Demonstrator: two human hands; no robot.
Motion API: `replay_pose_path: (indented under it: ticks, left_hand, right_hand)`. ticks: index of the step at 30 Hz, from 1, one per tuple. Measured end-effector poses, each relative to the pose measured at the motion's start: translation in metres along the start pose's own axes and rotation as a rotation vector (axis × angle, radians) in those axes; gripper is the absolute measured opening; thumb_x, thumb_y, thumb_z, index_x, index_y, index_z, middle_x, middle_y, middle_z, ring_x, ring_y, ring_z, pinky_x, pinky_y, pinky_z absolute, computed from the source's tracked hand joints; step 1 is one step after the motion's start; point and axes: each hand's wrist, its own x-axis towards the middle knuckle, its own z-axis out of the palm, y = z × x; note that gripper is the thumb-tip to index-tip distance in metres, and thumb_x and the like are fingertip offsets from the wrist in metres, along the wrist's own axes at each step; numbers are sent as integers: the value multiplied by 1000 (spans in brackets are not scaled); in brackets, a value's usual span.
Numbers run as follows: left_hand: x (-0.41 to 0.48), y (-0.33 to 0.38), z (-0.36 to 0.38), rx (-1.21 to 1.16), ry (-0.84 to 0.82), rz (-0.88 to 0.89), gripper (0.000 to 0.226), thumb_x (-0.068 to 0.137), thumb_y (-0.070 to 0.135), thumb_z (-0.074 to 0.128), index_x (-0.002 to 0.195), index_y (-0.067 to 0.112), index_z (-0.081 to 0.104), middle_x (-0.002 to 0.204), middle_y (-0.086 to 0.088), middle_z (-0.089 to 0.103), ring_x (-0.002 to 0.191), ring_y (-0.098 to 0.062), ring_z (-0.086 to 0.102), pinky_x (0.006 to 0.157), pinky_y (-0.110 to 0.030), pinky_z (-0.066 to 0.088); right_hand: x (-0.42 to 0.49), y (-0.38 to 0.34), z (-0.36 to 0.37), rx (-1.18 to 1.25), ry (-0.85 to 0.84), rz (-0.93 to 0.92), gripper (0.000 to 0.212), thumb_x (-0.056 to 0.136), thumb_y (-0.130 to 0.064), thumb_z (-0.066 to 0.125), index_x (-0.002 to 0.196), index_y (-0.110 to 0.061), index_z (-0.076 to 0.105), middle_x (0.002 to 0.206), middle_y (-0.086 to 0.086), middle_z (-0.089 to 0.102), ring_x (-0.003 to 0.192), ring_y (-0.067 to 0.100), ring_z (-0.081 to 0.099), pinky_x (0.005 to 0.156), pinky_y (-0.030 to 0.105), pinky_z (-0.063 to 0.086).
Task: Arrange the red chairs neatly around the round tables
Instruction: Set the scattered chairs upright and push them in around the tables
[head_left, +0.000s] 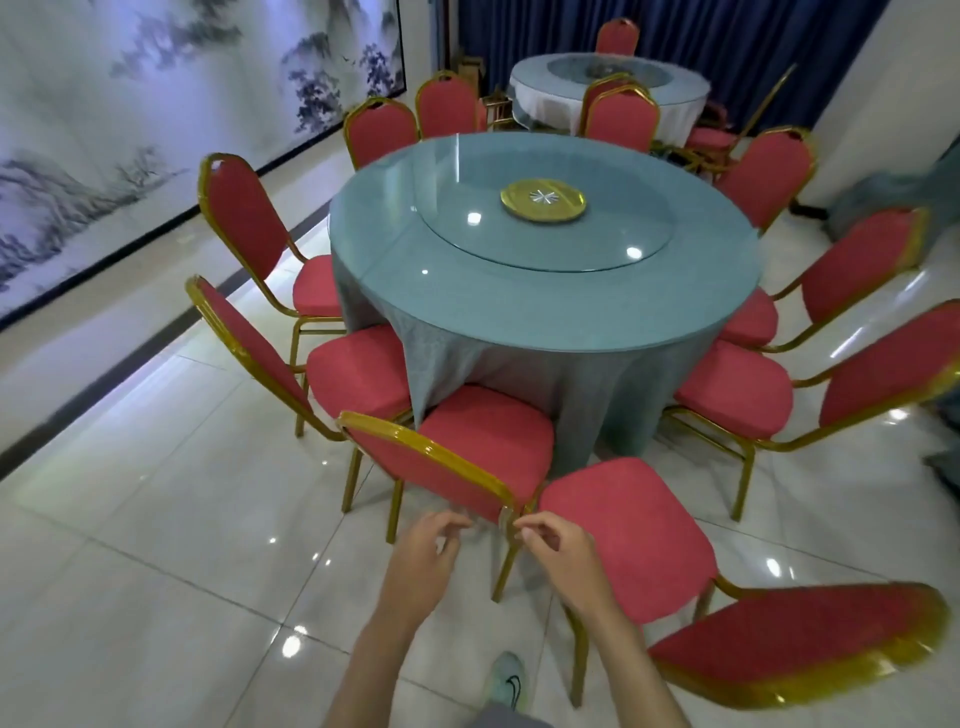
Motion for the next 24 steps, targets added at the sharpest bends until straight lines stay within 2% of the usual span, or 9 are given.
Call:
replay_pose_path:
  ticks: [4, 8, 12, 14, 20, 24]
  left_hand:
    - [-39, 25, 34, -179, 46, -99, 24, 100, 8, 60, 102, 27, 74, 99, 18, 73, 95, 2, 65, 79, -16, 50]
    - [-69, 54, 61, -229, -3, -73, 29, 99, 8, 61, 97, 34, 72, 95, 21, 72, 94, 0, 66, 75, -11, 48]
    - [-80, 81, 78, -191, -24, -71, 34, 100, 9, 61, 92, 41, 68, 93, 30, 69, 90, 1, 66, 76, -18, 52]
    - [-84, 92, 90, -165, -38, -75, 32, 99, 9, 61, 92, 40, 69, 90, 27, 71, 89, 2, 66, 78, -22, 53]
    - [-97, 142, 151, -139, -75, -111, 32, 96, 3, 58, 93, 32, 72, 89, 20, 73, 90, 6, 65, 82, -18, 51]
    - [-113, 178, 202, -195, -23, -147, 32, 96, -2, 57, 94, 25, 73, 91, 8, 75, 86, 3, 66, 78, -16, 49]
  right_hand:
    - [-63, 10, -33, -23, 24, 18, 19, 98, -14, 65, 100, -27, 78, 95, -22, 75, 94, -3, 69, 84, 18, 53]
    - [-105, 27, -62, -66, 59, 26, 20, 98, -18, 63, 99, -34, 76, 97, -24, 74, 97, -2, 68, 86, 21, 53]
    - [-123, 47, -87, -80, 68, 46, 19, 98, -20, 63, 98, -34, 76, 95, -24, 74, 95, -3, 68, 88, 28, 56]
    - [-130, 56, -99, -92, 63, 49, 19, 98, -20, 63, 98, -35, 76, 95, -26, 73, 94, -4, 68, 87, 27, 56]
    - [-151, 101, -172, -69, 50, 9, 19, 98, -21, 64, 98, -36, 76, 92, -23, 74, 93, -2, 68, 86, 26, 56]
    - [-171, 135, -239, 12, 60, -21, 21, 97, -13, 65, 99, -30, 78, 87, -17, 76, 88, -1, 70, 84, 26, 57]
